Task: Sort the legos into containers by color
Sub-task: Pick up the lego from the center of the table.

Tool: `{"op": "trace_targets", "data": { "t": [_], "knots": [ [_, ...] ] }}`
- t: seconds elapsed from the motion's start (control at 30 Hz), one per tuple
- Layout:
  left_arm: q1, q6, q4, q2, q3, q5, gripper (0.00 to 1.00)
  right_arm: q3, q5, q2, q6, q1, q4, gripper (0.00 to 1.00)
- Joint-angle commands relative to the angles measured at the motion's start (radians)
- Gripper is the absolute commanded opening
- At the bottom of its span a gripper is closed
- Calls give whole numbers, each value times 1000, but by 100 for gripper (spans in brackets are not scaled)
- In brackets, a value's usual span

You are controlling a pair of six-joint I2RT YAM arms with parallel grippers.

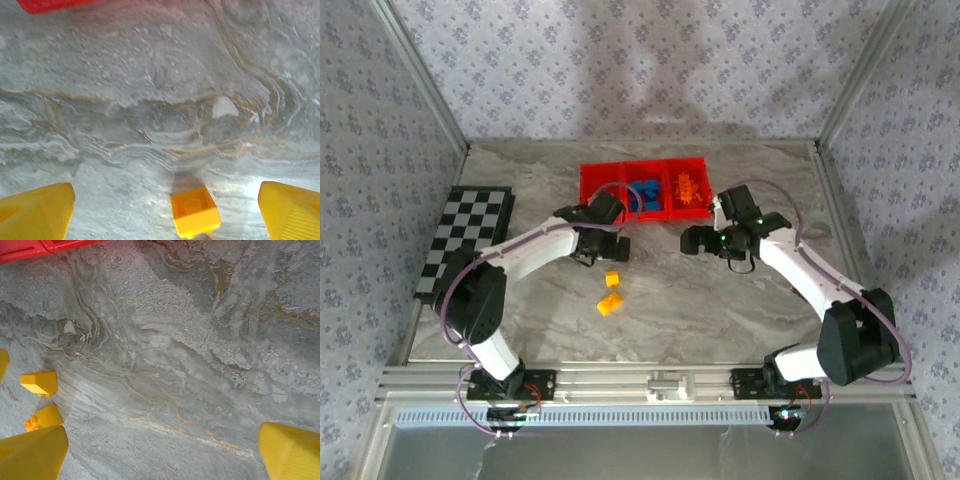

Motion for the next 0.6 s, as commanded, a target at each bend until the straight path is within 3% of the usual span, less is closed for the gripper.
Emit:
{"op": "trace_targets", "data": {
  "t": [0.0,0.57],
  "knots": [
    [-27,-70,-43,-41,-27,-26,94,-8,24,7,8,12,10,100],
    [-56,-143,26,-1,-102,30,80,-69,52,-47,-12,13,9,100]
  ]
}}
